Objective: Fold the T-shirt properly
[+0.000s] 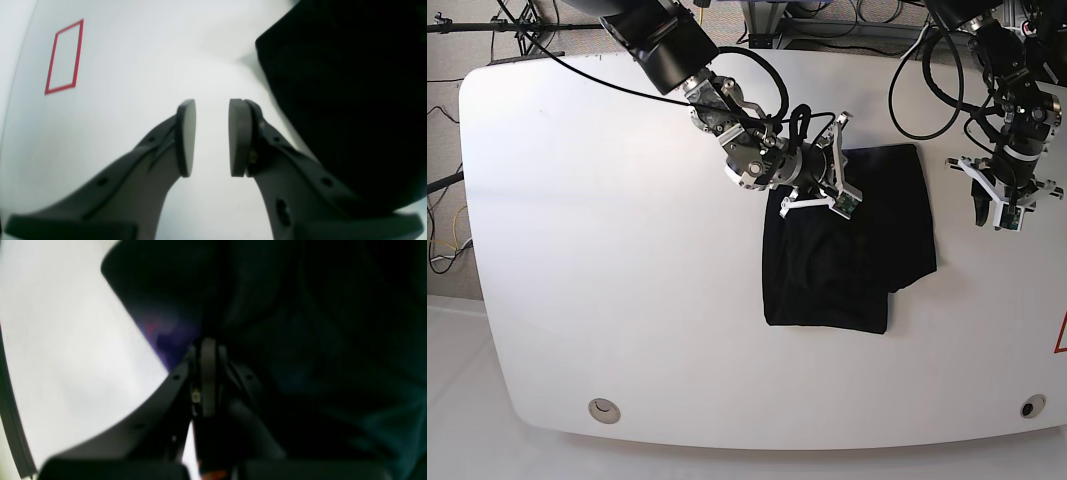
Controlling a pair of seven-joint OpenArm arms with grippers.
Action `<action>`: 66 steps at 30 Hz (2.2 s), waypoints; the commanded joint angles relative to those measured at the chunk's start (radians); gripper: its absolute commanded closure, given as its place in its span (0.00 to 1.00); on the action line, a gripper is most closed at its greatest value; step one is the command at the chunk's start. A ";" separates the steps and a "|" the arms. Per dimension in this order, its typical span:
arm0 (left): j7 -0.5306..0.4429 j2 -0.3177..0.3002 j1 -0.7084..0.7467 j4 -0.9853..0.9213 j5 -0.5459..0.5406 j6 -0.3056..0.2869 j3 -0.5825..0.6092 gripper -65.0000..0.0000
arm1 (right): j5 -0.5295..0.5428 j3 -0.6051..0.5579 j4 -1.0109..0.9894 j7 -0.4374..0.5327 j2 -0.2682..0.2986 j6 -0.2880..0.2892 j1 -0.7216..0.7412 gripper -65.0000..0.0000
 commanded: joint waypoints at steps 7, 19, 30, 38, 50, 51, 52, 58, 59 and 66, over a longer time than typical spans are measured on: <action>-0.021 -0.012 -0.008 0.017 -0.010 -0.001 -0.004 0.77 | -0.029 0.002 -0.092 0.038 -0.004 -0.027 0.066 1.00; -0.022 -0.012 0.001 0.017 -0.010 -0.001 -0.004 0.77 | -0.038 0.083 -0.232 0.124 -0.061 -0.027 0.178 1.00; -0.024 -0.014 0.006 0.017 -0.012 -0.001 -0.005 0.77 | -0.034 0.133 -0.173 0.122 -0.044 -0.026 0.194 1.00; -0.028 -0.015 -0.034 0.025 -0.015 -0.001 -0.142 0.77 | -0.035 0.134 0.215 -0.026 0.017 -0.026 0.048 1.00; -0.027 -0.067 -0.070 0.026 -0.016 -0.001 -0.311 0.77 | -0.040 0.183 0.670 -0.255 0.103 -0.029 -0.109 1.00; -0.027 -0.075 -0.068 0.026 -0.016 -0.001 -0.334 0.77 | -0.040 0.202 0.695 -0.258 0.111 -0.029 -0.135 1.00; -0.027 -0.080 -0.065 0.026 -0.015 -0.001 -0.349 0.77 | -0.040 0.223 0.710 -0.258 0.120 -0.029 -0.155 1.00; -0.022 -0.086 -0.045 0.026 -0.010 -0.001 -0.440 0.77 | -0.040 0.329 0.732 -0.258 0.180 -0.096 -0.273 1.00; -0.022 -0.087 -0.036 0.026 -0.010 -0.001 -0.460 0.77 | -0.040 0.344 0.732 -0.258 0.192 -0.119 -0.293 1.00; -0.022 -0.087 0.001 0.023 0.001 -0.001 -0.575 0.77 | -0.040 0.407 0.732 -0.250 0.283 -0.266 -0.403 1.00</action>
